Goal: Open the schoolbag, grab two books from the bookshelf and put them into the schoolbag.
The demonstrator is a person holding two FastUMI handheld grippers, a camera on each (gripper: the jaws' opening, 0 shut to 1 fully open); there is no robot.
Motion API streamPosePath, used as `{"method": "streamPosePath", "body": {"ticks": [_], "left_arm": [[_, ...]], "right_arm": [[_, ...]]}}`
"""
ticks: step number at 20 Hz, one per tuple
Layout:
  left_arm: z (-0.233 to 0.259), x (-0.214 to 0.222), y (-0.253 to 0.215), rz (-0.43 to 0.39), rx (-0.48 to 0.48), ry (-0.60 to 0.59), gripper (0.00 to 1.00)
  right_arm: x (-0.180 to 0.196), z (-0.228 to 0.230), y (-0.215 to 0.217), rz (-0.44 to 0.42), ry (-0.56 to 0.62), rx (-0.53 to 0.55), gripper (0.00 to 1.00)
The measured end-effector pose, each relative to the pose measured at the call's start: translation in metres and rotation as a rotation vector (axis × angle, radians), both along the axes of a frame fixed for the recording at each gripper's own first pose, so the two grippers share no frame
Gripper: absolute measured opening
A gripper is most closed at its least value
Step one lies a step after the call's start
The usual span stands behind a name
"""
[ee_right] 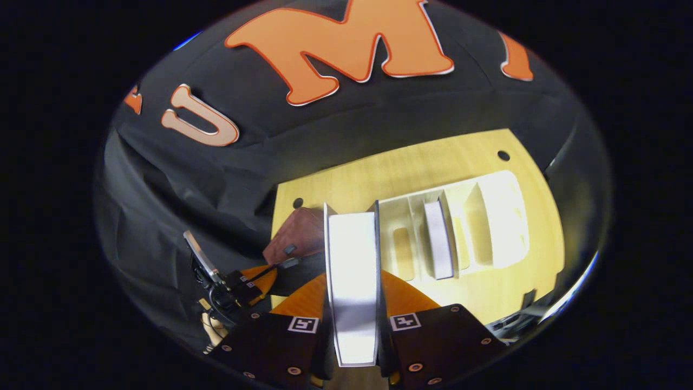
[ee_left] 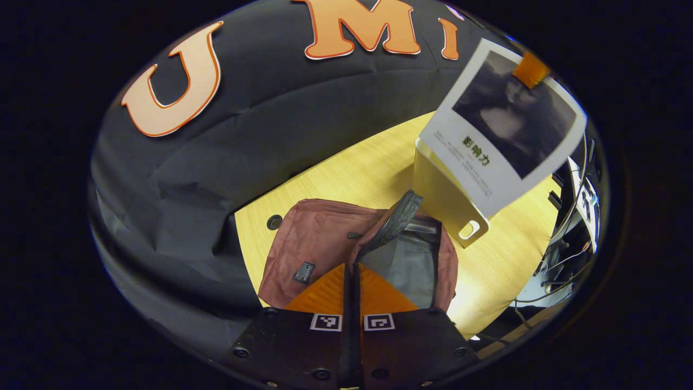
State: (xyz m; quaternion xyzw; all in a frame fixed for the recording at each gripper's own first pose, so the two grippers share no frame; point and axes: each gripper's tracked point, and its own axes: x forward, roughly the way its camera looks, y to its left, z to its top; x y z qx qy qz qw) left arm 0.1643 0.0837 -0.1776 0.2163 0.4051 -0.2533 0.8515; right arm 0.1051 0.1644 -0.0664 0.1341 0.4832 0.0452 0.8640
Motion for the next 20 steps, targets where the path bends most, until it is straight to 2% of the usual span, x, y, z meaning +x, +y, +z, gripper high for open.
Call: {"method": "streamPosePath", "body": {"ticks": [4, 8, 14, 17, 20], "left_arm": [[0.009, 0.000, -0.005, -0.001, -0.007, -0.027, 0.01], [0.016, -0.006, -0.009, -0.006, -0.004, -0.037, 0.01], [0.028, -0.020, -0.025, -0.046, 0.004, -0.049, 0.01], [0.033, -0.031, -0.037, -0.072, 0.004, -0.042, 0.00], [0.035, -0.034, -0.043, -0.085, -0.007, -0.047, 0.00]], "right_arm": [[-0.028, -0.064, 0.026, -0.050, 0.029, 0.189, 0.33], [-0.033, -0.122, 0.044, -0.149, 0.027, 0.332, 0.33], [-0.013, -0.185, 0.066, -0.251, -0.001, 0.445, 0.33], [0.004, -0.207, 0.086, -0.287, -0.030, 0.464, 0.33], [0.018, -0.222, 0.104, -0.305, -0.078, 0.430, 0.33]]}}
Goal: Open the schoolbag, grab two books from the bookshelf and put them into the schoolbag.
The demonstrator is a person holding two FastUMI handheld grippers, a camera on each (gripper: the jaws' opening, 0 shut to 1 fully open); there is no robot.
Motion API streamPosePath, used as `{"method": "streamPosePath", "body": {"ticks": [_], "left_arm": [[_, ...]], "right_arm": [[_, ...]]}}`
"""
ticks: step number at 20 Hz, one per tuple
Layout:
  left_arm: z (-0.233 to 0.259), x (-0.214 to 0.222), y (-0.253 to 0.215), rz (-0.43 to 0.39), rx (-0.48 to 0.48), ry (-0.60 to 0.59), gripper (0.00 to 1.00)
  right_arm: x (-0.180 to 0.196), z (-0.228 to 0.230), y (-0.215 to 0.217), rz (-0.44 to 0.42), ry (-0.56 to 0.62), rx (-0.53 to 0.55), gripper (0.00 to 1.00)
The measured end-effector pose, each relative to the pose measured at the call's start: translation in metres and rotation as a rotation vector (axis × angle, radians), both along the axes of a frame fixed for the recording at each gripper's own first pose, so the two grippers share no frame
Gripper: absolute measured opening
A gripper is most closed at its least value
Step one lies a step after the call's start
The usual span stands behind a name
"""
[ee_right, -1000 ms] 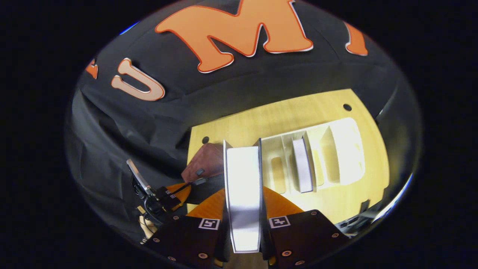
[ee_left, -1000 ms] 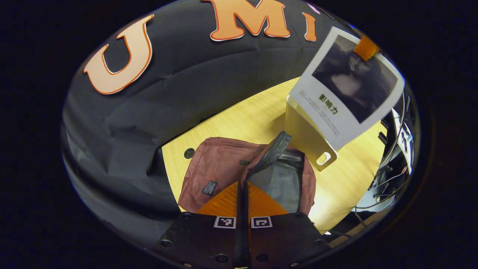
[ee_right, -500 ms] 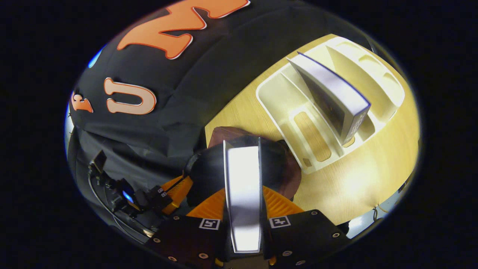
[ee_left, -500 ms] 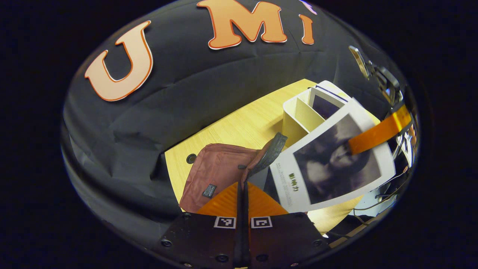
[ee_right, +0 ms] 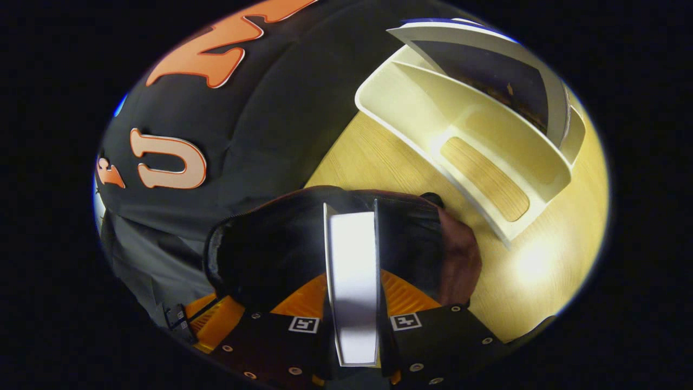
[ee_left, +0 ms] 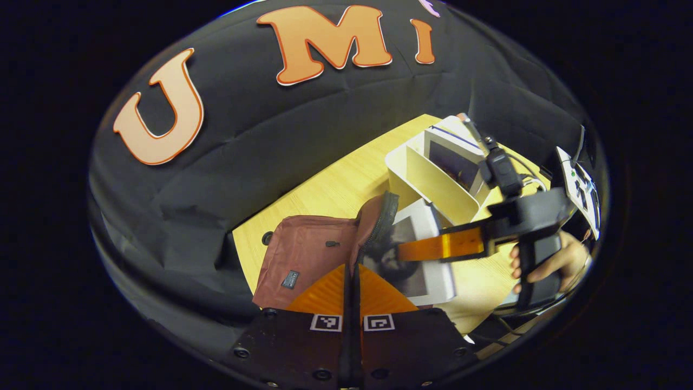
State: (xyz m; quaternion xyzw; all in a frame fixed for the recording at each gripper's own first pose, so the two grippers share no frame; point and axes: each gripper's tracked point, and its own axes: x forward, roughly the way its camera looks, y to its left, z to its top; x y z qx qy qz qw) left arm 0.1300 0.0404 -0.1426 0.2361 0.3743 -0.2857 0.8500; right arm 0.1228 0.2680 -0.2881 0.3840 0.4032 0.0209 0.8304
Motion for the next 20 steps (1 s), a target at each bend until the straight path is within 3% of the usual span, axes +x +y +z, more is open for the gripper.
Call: {"method": "streamPosePath", "body": {"ticks": [3, 10, 13, 14, 17, 18, 20], "left_arm": [[0.000, -0.003, -0.004, -0.004, -0.010, 0.000, 0.00], [0.003, -0.001, -0.001, -0.001, -0.017, -0.006, 0.01], [0.005, -0.001, -0.006, -0.008, -0.023, -0.003, 0.01], [0.004, -0.002, -0.006, -0.007, -0.027, 0.002, 0.00], [0.007, 0.002, 0.002, 0.001, -0.017, -0.008, 0.01], [0.005, 0.002, 0.004, 0.007, -0.025, 0.001, 0.01], [0.001, 0.002, 0.007, 0.023, -0.040, 0.019, 0.00]], "right_arm": [[0.010, -0.009, 0.012, -0.043, -0.024, -0.010, 0.33], [0.011, -0.010, 0.010, -0.032, -0.058, -0.053, 0.33], [0.012, -0.014, 0.012, -0.027, -0.060, -0.134, 0.37], [0.006, -0.018, 0.017, 0.010, -0.030, -0.172, 0.43], [-0.004, -0.029, 0.026, 0.061, 0.016, -0.238, 0.91], [-0.007, -0.030, 0.026, 0.064, 0.028, -0.239, 0.97], [-0.012, -0.028, 0.018, 0.057, 0.046, -0.249, 0.97]]}}
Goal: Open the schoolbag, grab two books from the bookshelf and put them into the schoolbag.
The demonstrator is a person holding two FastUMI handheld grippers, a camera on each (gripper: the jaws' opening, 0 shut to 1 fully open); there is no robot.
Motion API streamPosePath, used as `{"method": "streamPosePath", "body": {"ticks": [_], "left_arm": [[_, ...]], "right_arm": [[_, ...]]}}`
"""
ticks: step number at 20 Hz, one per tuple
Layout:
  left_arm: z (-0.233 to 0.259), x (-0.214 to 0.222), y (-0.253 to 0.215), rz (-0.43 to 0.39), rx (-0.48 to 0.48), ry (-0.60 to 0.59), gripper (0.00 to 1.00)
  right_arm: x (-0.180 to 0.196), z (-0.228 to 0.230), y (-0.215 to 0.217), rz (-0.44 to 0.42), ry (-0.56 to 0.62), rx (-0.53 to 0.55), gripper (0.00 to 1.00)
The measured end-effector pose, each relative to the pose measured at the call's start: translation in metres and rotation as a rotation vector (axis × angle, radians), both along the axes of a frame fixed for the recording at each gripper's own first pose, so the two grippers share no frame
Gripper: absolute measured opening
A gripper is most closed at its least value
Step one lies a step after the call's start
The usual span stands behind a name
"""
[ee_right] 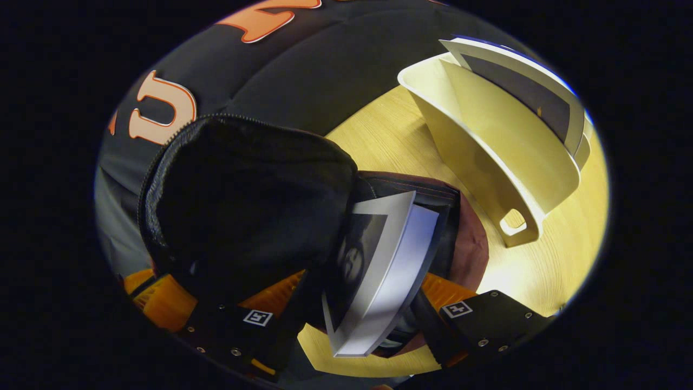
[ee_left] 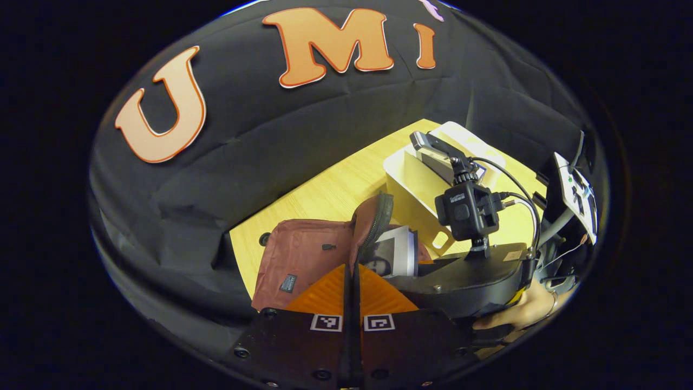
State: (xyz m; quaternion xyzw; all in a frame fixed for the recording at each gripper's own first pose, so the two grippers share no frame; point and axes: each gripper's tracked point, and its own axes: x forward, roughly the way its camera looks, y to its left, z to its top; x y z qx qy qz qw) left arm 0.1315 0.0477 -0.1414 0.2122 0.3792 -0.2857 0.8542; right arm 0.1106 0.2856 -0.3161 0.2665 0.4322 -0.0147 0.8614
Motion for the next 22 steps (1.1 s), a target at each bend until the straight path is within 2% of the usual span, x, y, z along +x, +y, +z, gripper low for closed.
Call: {"method": "streamPosePath", "body": {"ticks": [4, 9, 14, 18, 22], "left_arm": [[0.000, 0.004, 0.004, 0.004, -0.001, -0.007, 0.01], [-0.002, 0.002, 0.010, 0.012, -0.013, 0.005, 0.01], [-0.006, -0.005, 0.009, 0.007, -0.030, 0.017, 0.01], [-0.012, -0.008, 0.005, -0.002, -0.033, 0.018, 0.01], [-0.018, -0.011, 0.003, 0.000, -0.039, 0.026, 0.01]], "right_arm": [[-0.012, 0.009, -0.022, -0.023, 0.000, -0.051, 0.97], [-0.006, 0.035, -0.048, -0.086, -0.090, -0.064, 0.97], [-0.015, 0.077, -0.069, -0.020, -0.161, -0.129, 0.97], [-0.026, 0.121, -0.106, 0.023, -0.224, -0.259, 0.97], [-0.026, 0.179, -0.155, 0.071, -0.277, -0.460, 0.97]]}}
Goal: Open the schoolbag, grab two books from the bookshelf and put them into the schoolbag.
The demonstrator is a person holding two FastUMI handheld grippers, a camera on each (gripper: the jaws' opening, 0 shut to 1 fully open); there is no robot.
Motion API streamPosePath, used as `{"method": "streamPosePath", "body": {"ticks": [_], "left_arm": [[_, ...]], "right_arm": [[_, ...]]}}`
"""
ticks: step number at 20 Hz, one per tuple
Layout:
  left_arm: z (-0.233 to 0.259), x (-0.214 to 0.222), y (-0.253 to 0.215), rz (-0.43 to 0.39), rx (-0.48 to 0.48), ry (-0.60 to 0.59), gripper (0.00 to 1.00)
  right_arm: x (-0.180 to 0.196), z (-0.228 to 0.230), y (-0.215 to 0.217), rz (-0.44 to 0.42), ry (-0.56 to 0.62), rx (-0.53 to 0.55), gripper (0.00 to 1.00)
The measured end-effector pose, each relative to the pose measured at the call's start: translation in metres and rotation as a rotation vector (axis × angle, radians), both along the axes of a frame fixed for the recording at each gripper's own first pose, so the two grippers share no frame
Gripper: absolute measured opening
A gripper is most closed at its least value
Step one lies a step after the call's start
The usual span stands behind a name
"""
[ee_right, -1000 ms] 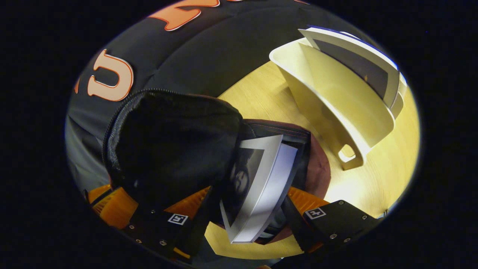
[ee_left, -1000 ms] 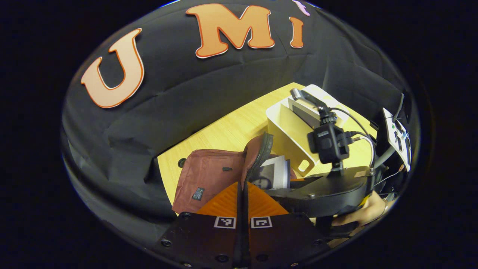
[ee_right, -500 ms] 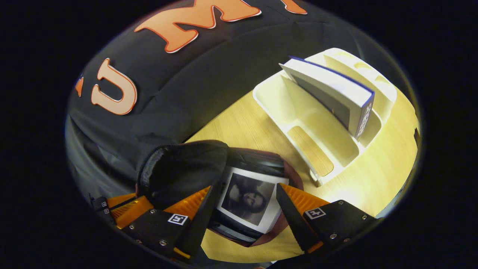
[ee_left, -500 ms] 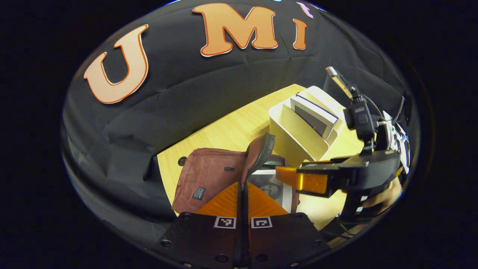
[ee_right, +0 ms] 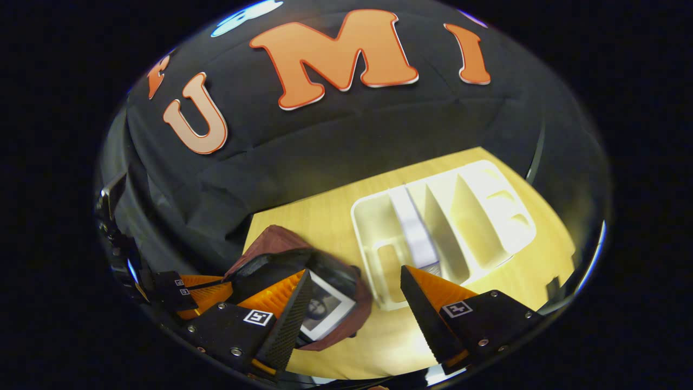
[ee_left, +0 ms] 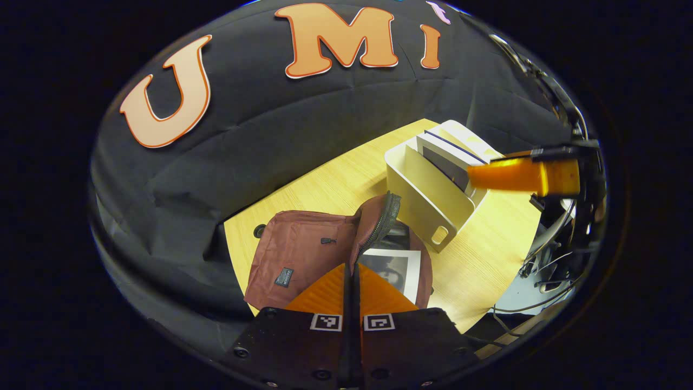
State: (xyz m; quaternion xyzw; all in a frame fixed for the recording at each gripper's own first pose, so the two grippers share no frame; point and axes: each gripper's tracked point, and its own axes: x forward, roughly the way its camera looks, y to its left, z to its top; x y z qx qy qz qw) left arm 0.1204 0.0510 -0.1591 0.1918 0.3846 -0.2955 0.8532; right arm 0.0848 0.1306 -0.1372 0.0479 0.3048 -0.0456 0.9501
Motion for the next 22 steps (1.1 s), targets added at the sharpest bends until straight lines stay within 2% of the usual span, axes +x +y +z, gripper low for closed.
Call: {"method": "streamPosePath", "body": {"ticks": [2, 4, 8, 13, 17, 21, 22], "left_arm": [[-0.001, -0.001, -0.001, 0.002, -0.006, 0.002, 0.01], [-0.001, -0.001, 0.000, 0.007, -0.010, 0.005, 0.01], [-0.003, -0.001, 0.000, 0.017, -0.019, 0.012, 0.01], [-0.005, -0.003, 0.003, 0.033, -0.019, 0.014, 0.01], [-0.007, -0.001, 0.011, 0.052, -0.012, 0.016, 0.01], [-0.013, 0.000, 0.017, 0.075, -0.014, 0.034, 0.01], [-0.014, 0.000, 0.018, 0.079, -0.012, 0.037, 0.01]], "right_arm": [[0.009, 0.021, -0.030, -0.006, 0.011, -0.118, 0.97], [0.024, 0.032, -0.041, 0.014, 0.055, -0.188, 0.97], [0.061, 0.018, -0.058, 0.065, 0.218, -0.321, 0.98], [0.086, -0.036, -0.065, 0.108, 0.466, -0.363, 0.99], [0.103, -0.069, -0.071, 0.085, 0.556, -0.343, 1.00], [0.101, -0.094, -0.087, 0.058, 0.628, -0.344, 1.00], [0.100, -0.099, -0.087, 0.055, 0.639, -0.334, 0.94]]}}
